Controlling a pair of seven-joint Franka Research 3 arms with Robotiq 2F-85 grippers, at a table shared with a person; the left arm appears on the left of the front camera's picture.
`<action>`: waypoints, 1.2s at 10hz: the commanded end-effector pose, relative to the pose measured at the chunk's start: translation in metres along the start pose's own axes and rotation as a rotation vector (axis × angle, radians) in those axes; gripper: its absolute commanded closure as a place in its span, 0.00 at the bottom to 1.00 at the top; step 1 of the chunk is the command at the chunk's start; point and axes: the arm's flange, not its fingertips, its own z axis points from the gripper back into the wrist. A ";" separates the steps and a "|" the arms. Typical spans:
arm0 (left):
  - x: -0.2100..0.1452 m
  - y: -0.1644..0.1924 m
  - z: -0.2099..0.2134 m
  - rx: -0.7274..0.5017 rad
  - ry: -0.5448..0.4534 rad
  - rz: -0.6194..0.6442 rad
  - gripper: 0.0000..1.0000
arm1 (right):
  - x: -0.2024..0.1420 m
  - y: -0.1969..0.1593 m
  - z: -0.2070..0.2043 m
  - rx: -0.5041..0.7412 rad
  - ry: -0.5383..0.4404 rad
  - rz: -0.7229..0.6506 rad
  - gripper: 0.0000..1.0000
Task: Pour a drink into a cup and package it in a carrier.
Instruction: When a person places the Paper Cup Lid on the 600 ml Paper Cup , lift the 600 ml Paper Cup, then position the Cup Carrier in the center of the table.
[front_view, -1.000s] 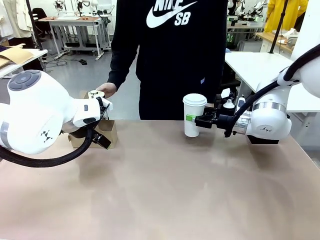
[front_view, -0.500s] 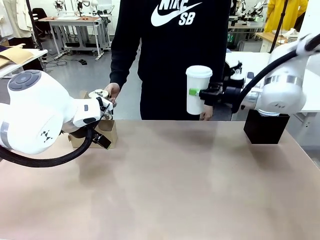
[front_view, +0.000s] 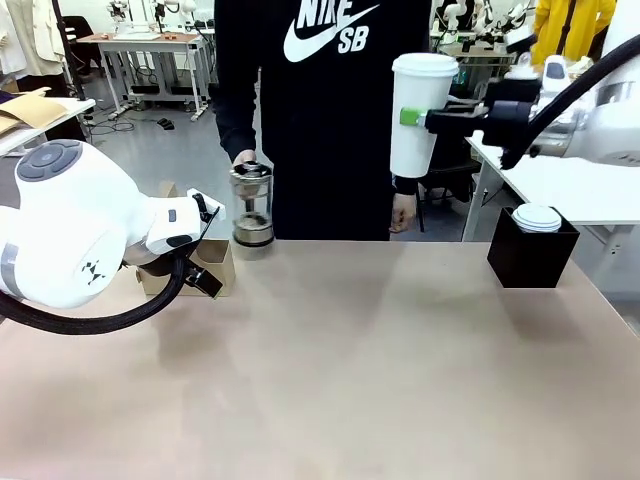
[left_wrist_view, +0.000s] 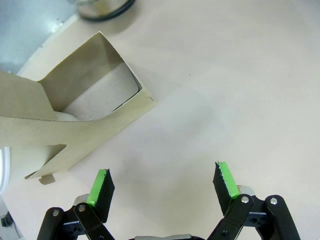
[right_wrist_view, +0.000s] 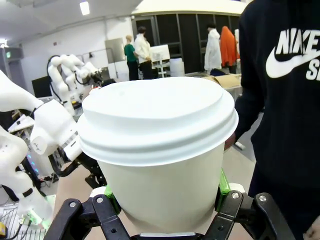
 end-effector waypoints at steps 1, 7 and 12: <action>0.000 0.000 0.000 -0.001 0.000 0.001 0.00 | -0.005 0.004 0.006 -0.019 0.028 -0.028 0.20; 0.000 0.000 0.000 -0.001 0.000 0.001 0.00 | 0.000 0.000 0.000 0.000 0.000 0.000 0.20; 0.000 0.000 0.000 -0.001 0.000 0.001 0.00 | 0.000 0.000 0.000 0.000 0.000 0.000 0.20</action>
